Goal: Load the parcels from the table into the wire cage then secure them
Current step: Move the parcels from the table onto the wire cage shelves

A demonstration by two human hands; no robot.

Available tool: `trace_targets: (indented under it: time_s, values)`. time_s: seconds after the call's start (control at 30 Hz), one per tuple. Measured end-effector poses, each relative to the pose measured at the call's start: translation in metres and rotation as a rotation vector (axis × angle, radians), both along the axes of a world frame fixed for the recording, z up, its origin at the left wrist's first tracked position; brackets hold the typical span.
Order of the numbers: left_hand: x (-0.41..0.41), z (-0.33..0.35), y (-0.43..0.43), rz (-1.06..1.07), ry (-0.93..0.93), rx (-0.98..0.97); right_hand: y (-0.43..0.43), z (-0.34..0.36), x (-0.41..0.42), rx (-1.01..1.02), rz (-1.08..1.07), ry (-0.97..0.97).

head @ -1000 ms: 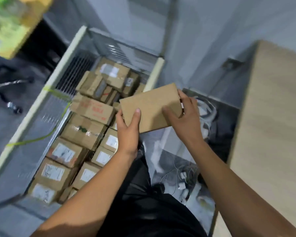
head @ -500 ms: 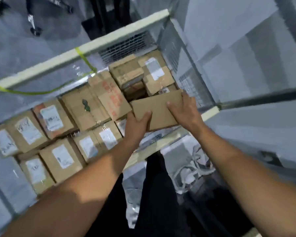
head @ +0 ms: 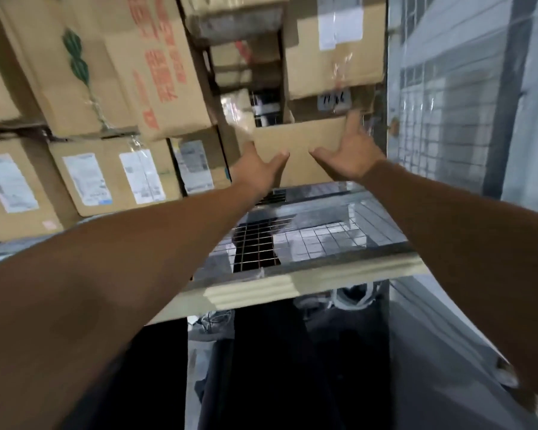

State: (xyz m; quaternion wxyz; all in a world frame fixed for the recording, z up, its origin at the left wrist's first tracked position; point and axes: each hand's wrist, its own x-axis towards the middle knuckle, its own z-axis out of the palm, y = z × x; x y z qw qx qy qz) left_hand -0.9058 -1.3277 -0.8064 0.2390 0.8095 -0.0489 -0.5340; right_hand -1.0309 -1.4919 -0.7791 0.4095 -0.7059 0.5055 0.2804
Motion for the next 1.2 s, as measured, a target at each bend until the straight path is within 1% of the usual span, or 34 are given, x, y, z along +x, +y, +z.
trace_targets:
  time_s: [0.07,0.13,0.23,0.33,0.43,0.57,0.7,0.77,0.9,1.0,1.1,1.2]
  values:
    - [-0.007,-0.02,-0.003,-0.034,-0.019,0.021,-0.002,-0.025,-0.005,-0.011,0.019,0.02]
    - [-0.01,-0.032,-0.006,-0.127,0.011,0.056,-0.003,-0.041,-0.009,-0.028,0.037,0.052]
    - [-0.008,-0.023,-0.01,-0.285,0.038,0.075,-0.001,-0.031,-0.008,-0.082,0.082,0.101]
    - [0.005,0.017,-0.016,-0.356,-0.009,0.078,0.002,0.012,0.0,-0.115,0.124,0.072]
    - [0.027,0.078,-0.006,-0.399,-0.043,0.075,0.011,0.074,0.015,-0.11,0.101,0.06]
    - [0.06,0.161,0.015,-0.505,-0.1,-0.032,0.041,0.167,0.019,-0.193,0.023,0.017]
    - [0.07,0.241,0.037,-0.587,-0.089,-0.199,0.1,0.254,0.009,-0.317,-0.195,-0.012]
    - [0.066,0.281,0.047,-0.639,-0.045,-0.293,0.139,0.294,0.003,-0.401,-0.34,-0.001]
    - [0.052,0.352,0.074,-0.703,0.05,-0.447,0.245,0.355,-0.006,-0.515,-0.726,-0.024]
    - [0.027,0.39,0.112,-0.775,0.081,-0.543,0.341,0.389,-0.011,-0.606,-1.001,-0.025]
    - [-0.006,0.415,0.163,-0.989,0.086,-0.644,0.434,0.408,-0.023,-0.687,-1.215,0.05]
    - [-0.036,0.432,0.217,-1.271,0.091,-0.752,0.517,0.42,-0.039,-0.731,-1.332,0.135]
